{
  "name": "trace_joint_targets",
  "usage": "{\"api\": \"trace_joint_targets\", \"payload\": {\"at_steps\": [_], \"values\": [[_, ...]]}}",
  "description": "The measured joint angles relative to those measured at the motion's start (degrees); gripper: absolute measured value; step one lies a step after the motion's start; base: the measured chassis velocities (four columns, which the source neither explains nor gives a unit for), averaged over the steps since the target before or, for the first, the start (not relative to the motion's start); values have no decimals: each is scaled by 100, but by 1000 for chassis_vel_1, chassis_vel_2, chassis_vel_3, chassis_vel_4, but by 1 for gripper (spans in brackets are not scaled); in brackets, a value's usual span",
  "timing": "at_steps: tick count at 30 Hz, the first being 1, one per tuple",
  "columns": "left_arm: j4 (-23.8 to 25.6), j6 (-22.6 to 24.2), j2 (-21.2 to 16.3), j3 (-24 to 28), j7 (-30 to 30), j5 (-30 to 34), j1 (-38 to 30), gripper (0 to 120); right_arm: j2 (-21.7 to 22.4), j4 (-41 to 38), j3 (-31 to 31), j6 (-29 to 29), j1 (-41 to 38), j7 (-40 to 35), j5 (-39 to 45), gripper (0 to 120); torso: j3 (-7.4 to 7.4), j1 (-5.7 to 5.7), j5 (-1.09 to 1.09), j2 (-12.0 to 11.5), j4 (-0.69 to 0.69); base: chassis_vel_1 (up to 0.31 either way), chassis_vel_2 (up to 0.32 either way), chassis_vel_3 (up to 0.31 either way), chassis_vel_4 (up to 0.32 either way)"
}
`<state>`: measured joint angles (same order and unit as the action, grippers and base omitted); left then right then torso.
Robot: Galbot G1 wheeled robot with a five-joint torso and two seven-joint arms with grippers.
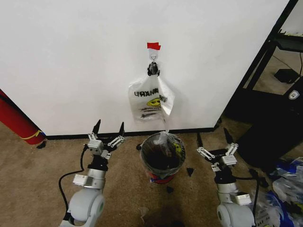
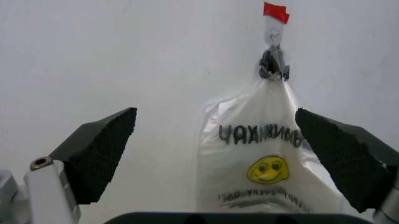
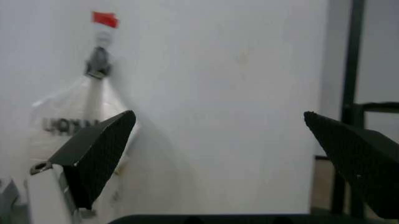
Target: Pick up the garbage bag from the wall and place it over the trash bin.
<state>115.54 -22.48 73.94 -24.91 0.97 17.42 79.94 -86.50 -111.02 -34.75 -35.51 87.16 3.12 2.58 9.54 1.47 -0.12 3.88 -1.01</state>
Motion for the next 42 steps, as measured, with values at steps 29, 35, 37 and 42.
{"api": "trace_joint_targets", "payload": {"at_steps": [29,35,37,42], "values": [[381,213,73,-84,78,45,381,100,-337,-278,-87,-166,581,-59,197,100,0,0,1,-1,1,0,0,0,0],[463,213,73,-79,70,55,441,100,-396,-309,-64,-188,665,-32,205,100,0,0,1,-1,1,0,0,0,0],[468,213,64,-78,68,54,444,100,-406,-324,-63,-191,678,-22,204,100,0,0,1,-1,1,0,0,0,0],[513,212,65,-113,34,45,505,100,-403,-338,-63,-215,730,-16,220,100,0,0,1,-1,1,0,0,0,0]]}}
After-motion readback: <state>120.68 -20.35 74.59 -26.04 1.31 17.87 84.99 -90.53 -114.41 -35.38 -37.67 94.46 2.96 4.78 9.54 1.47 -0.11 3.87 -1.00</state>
